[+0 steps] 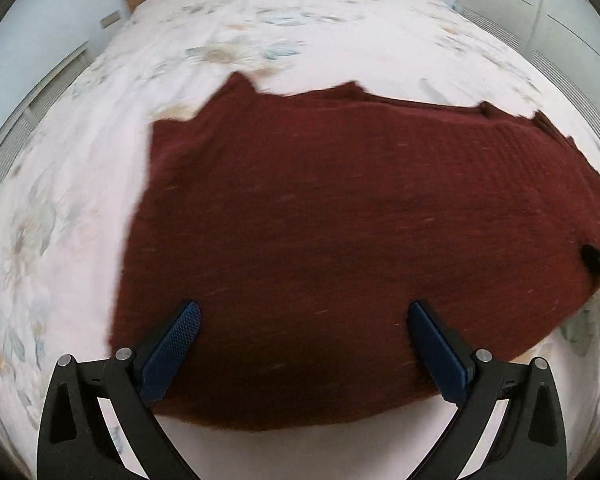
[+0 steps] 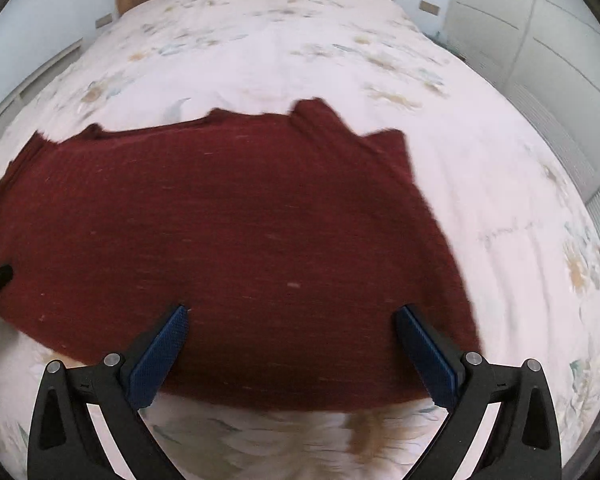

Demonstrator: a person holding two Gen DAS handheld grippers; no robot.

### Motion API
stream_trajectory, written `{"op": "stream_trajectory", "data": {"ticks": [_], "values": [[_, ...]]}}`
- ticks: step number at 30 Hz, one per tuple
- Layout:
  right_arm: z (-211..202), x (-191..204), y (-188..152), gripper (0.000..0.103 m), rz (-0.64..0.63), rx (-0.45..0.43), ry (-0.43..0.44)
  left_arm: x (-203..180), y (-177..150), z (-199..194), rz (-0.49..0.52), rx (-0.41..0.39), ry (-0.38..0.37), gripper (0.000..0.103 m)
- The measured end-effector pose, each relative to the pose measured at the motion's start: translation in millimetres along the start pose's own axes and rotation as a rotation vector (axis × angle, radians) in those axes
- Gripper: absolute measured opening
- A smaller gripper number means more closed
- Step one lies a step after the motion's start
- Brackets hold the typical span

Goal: Fold small clothes

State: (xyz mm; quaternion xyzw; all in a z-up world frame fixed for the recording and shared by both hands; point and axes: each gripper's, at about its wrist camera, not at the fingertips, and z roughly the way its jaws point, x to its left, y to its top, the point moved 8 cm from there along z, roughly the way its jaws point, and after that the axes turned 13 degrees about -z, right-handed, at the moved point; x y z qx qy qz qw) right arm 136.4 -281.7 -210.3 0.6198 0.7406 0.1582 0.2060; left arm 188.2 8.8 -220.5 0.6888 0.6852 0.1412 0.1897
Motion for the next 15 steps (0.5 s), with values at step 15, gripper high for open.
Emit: {"op": "stream_trajectory", "data": {"ticks": [15], "values": [[1.4,-4.9,-2.8,0.103,0.025,-0.012,0.023,19.6,-4.4,2.5,-0.106,0.01,-0.077,0.102]]}}
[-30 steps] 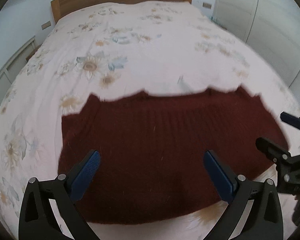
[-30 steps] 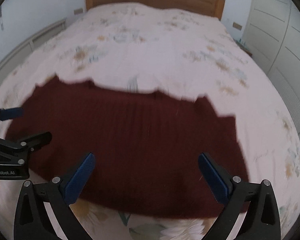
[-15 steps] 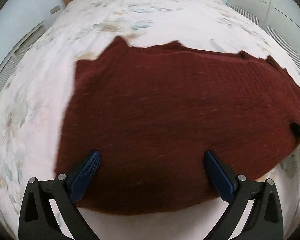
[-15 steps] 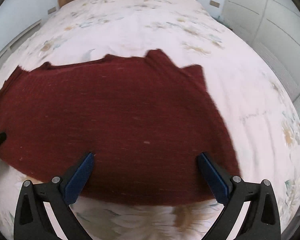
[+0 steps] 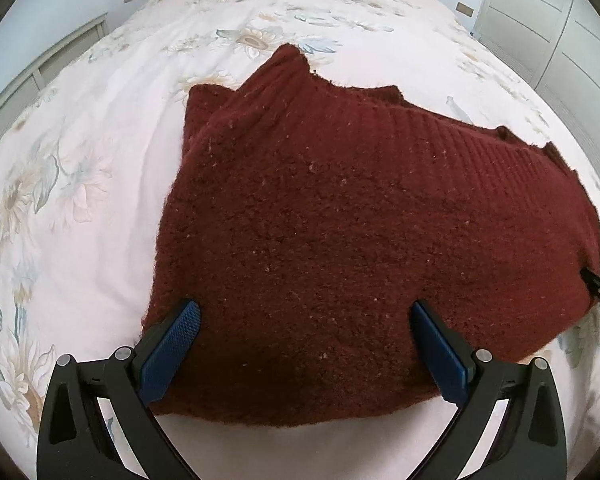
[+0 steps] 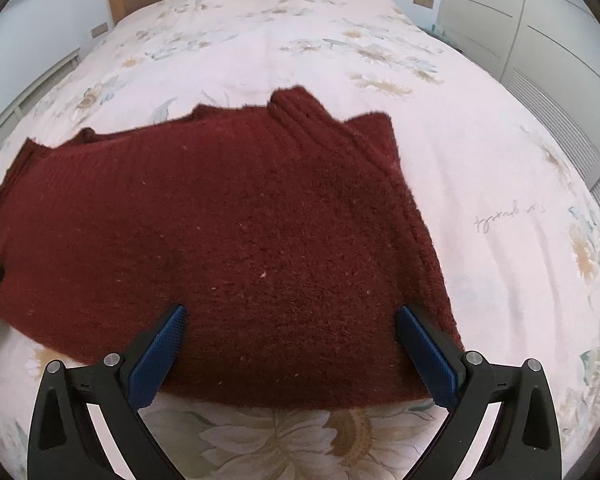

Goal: Fold small clothes

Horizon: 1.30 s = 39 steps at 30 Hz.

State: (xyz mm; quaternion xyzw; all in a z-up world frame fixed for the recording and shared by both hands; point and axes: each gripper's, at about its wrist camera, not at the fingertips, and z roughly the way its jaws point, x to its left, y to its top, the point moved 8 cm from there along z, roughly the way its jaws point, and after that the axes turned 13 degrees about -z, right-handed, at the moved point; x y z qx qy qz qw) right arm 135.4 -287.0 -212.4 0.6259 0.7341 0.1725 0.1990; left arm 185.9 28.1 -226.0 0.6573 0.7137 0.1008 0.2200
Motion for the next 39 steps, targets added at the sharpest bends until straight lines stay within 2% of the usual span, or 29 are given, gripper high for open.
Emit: {"op": "stream_trajectory", "data": {"ticks": [3,7,10,13,17,20,23,26,28,30,32,33,34,37,39], "values": [[-17.5,2.3,5.9,0.103,-0.006,-0.012,0.003,-1.1,7.2,-13.8,0.002,0.054,-0.015,0.102],[-45.1,8.8,6.5,0.103,-0.028,-0.047,0.014,5.4,31.8,-46.9,-0.022,0.006,-0.031,0.102],[-62.3,8.6,3.5,0.103,-0.029,-0.064,0.013,20.3,49.2,-55.5,-0.042,-0.005,-0.026,0.102],[-71.5,3.6,-0.8,0.103,-0.003,-0.075,0.019,45.2,54.4,-43.1,-0.081,0.025,0.005,0.102],[-75.7,-4.4,-8.4,0.103,0.011,-0.07,0.024,67.7,49.6,-18.8,-0.173,0.128,-0.047,0.101],[-72.3,-9.7,-13.2,0.103,0.017,-0.055,0.015,70.9,42.4,4.2,-0.233,0.209,-0.076,0.101],[-68.7,-18.3,-17.8,0.103,0.031,-0.038,0.007,68.7,40.1,12.7,-0.253,0.218,-0.078,0.102],[-67.5,-26.6,-22.3,0.103,0.046,-0.025,0.003,61.4,37.9,14.0,-0.236,0.227,-0.097,0.102],[-67.4,-30.3,-23.7,0.103,0.055,-0.022,0.003,57.7,37.7,15.9,-0.219,0.233,-0.081,0.1],[-67.4,-33.0,-24.5,0.103,0.06,-0.021,0.003,49.3,35.9,16.3,-0.195,0.244,-0.091,0.09],[-67.7,-35.5,-25.5,0.103,0.064,-0.02,0.003,42.2,36.0,13.6,-0.202,0.255,-0.119,0.066],[-67.7,-36.3,-25.9,0.103,0.066,-0.02,0.003,38.8,36.5,11.0,-0.201,0.261,-0.129,0.06],[-68.0,-37.6,-26.8,0.103,0.067,-0.019,0.003,35.0,36.9,8.2,-0.2,0.266,-0.144,0.046],[-70.2,-41.5,-28.7,0.103,0.076,-0.023,0.003,27.7,40.0,0.6,-0.198,0.26,-0.129,0.035],[-72.3,-43.9,-29.5,0.103,0.084,-0.026,0.005,23.9,40.6,-6.6,-0.179,0.248,-0.118,0.031]]}}
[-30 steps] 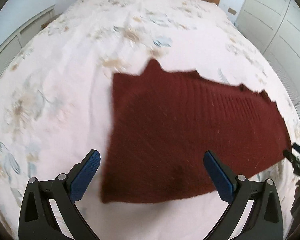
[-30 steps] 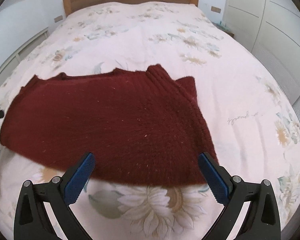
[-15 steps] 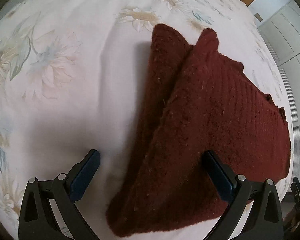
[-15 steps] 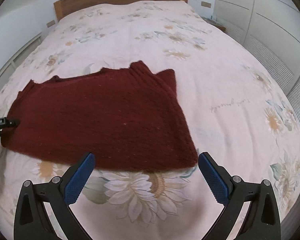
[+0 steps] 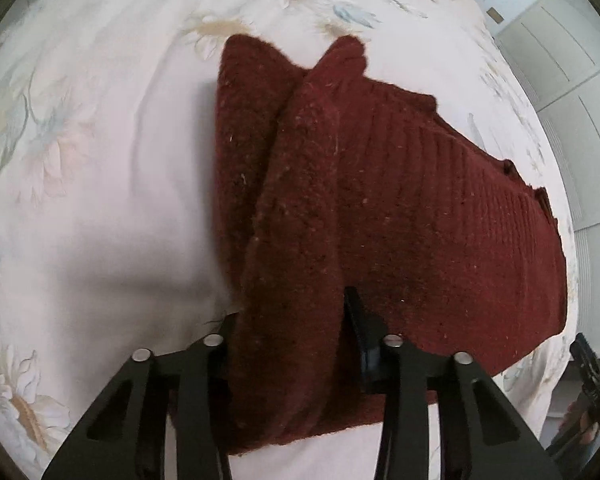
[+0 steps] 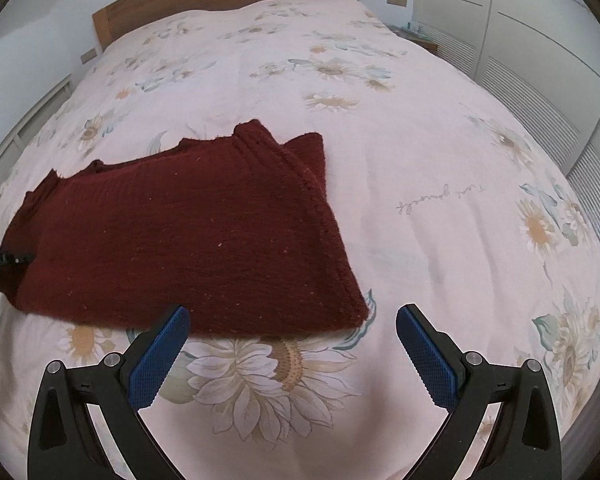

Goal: Fold small clothes
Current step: 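Grasp the folded sweater edge with the left gripper and fold it over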

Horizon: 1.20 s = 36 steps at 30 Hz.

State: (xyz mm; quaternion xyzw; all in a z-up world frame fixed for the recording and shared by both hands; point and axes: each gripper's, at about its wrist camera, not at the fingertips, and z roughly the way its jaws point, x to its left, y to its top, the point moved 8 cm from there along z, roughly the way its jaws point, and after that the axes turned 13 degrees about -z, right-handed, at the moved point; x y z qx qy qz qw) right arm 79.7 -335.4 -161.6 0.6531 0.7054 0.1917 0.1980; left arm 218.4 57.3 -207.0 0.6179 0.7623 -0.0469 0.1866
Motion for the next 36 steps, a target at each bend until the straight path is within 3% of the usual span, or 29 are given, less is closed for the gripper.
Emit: {"op": "stream_trajectory", "data": {"ticks": [5,10,15,20,27,31,36], "values": [[-5.1,-8.9,0.9,0.103,0.013,-0.013,-0.007,-9.1,-2.3,-28.3,0.017,-0.01,-0.037,0.027],[-12.9,-16.2,4.9,0.103,0.032,-0.038,0.001,-41.5,4.3,-63.7,0.055,-0.027,-0.08,0.025],[-22.1,-34.2,9.0,0.103,0.059,-0.053,-0.013,-107.3,6.0,-98.2,0.118,-0.047,-0.139,0.021],[-34.7,-60.7,13.6,0.103,0.109,-0.071,-0.031,-189.2,0.0,-106.7,0.212,-0.049,-0.165,0.018],[-50.9,-96.5,3.7,0.103,0.157,-0.08,-0.07,-310.6,-35.4,-56.2,0.315,0.004,-0.194,0.018],[-49.0,-110.4,-14.1,0.103,0.19,-0.047,-0.082,-343.0,-68.4,-15.7,0.354,0.057,-0.177,0.018],[-38.4,-118.8,-38.0,0.103,0.211,0.008,-0.085,-352.3,-98.0,39.3,0.402,0.068,-0.051,0.018]]}}
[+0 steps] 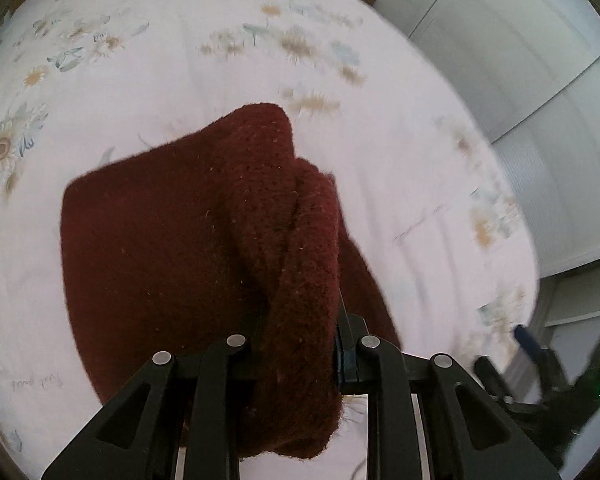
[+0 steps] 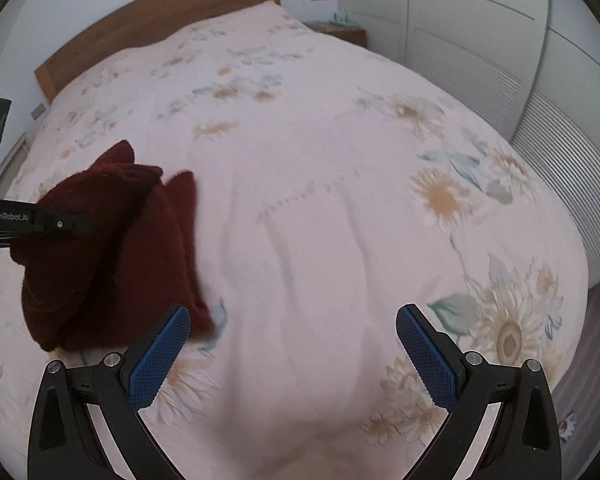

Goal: Fold small clothes

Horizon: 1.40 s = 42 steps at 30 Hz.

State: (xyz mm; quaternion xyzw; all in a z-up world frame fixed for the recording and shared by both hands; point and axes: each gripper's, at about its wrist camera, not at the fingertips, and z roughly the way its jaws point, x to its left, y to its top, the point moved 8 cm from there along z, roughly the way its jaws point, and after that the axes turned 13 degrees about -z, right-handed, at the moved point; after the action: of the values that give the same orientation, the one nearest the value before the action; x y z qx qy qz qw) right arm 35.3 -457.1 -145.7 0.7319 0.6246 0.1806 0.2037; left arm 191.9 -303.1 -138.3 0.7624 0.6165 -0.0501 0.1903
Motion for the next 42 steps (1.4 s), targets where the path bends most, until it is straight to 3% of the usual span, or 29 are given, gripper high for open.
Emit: {"op": "stream_trajectory", "data": {"ticks": [6,12,13,15,16,17,19,22,28,33,38,42], "values": [[9.9,-5.4,-16.3,0.103,0.025,0.038,0.004,3.5,-10.4,26.1,0.023,0.007,0.098,0.024],[5.1,-2.2,-15.9,0.103,0.02,0.034,0.009,0.3,-10.8,21.2,0.033,0.013,0.121,0.034],[4.2,-1.7,-14.6,0.103,0.017,0.033,0.008,-2.6,-8.6,19.5,0.027,0.006,0.117,0.04],[1.7,1.1,-11.8,0.103,0.003,0.034,0.006,-4.8,-3.8,8.4,0.016,-0.014,0.111,0.061],[-0.1,3.5,-9.9,0.103,-0.01,0.034,0.005,-6.1,-1.6,2.3,0.014,-0.027,0.11,0.076],[-2.1,6.3,-7.6,0.103,-0.021,0.03,0.007,-7.8,1.6,-4.4,0.023,-0.041,0.105,0.084],[-5.8,12.4,-2.8,0.103,-0.04,0.023,0.018,-8.6,5.9,-15.6,0.036,-0.064,0.11,0.086],[-12.5,24.0,8.6,0.103,-0.07,0.007,0.036,-2.9,16.0,-34.4,0.027,-0.106,0.111,0.102],[-28.3,59.4,48.0,0.103,-0.165,-0.039,0.067,38.6,25.2,-68.3,-0.029,-0.162,0.118,0.102],[-35.6,105.5,91.3,0.103,-0.252,-0.047,0.124,93.9,17.2,-88.4,-0.053,-0.202,0.205,0.102],[-15.9,158.4,122.7,0.103,-0.321,0.047,0.224,145.7,-8.8,-92.3,-0.109,-0.204,0.228,0.102],[18.9,192.2,132.9,0.1,-0.366,0.145,0.24,169.7,-34.1,-92.6,-0.136,-0.191,0.217,0.102]]}}
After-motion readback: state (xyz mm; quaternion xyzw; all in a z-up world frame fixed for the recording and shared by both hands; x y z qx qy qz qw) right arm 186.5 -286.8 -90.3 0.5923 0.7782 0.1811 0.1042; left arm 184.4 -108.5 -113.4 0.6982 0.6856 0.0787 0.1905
